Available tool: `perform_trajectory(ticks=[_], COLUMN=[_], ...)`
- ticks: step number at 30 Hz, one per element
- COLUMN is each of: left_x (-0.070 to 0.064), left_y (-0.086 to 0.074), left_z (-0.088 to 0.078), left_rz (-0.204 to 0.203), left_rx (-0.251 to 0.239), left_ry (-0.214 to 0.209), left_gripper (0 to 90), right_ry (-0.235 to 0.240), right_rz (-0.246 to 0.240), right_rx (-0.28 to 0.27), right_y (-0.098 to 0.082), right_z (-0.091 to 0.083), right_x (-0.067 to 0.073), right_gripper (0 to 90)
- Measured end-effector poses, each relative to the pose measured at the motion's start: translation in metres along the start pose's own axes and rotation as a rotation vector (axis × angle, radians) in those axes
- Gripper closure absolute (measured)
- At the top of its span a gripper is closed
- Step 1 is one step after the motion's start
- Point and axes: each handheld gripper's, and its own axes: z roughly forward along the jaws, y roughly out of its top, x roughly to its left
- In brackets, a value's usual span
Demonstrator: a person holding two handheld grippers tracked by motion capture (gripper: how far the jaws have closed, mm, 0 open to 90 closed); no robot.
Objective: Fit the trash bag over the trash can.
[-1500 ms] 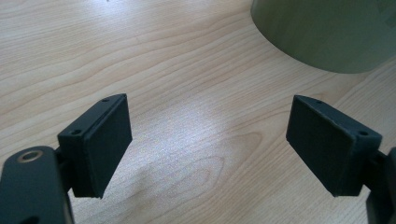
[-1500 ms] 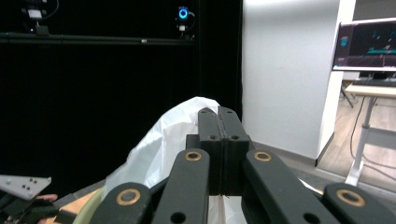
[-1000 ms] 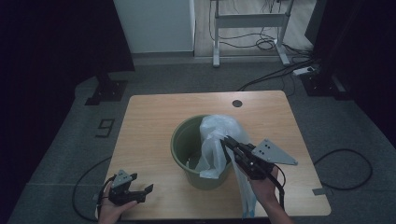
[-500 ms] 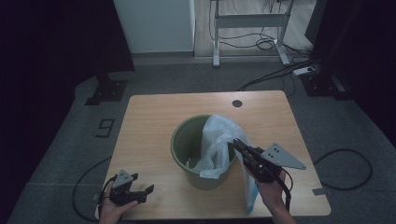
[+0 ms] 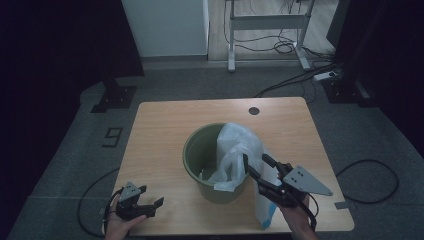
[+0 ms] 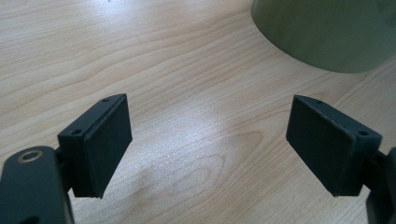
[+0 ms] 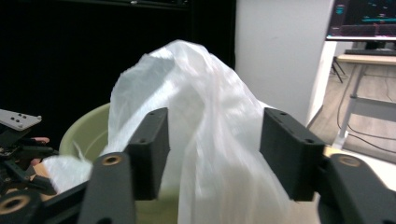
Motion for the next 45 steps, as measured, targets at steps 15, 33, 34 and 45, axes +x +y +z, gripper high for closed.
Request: perform_trajectory(ticks=[15,33,34,45], left_x=[-0.002,-0.005,-0.005,-0.013], left_y=[0.000,0.003,0.003,0.012], left_z=[0.001,0.000,-0.001,-0.006], left_rz=[0.007,0.007,0.007,0.008], left_rx=[0.005,-0.008,-0.014,-0.053], left_ry=[-0.001,-0.004,-0.005,-0.021], left_gripper=[13.8,13.9,13.9,14.2], right_ry=[-0.097,-0.270,-0.270,-0.216], right_rz=[0.045,0.026,0.016,-0.121], right_rx=[0.109,0.022,0.009,-0.093], right_y=[-0.062,-0.016,-0.008,0.054], right_z=[-0.008,-0.012,-0.012,0.000], right_x=[0.010,-0.043,-0.044,-0.025], right_gripper=[27.4,88.6,88.6,88.7])
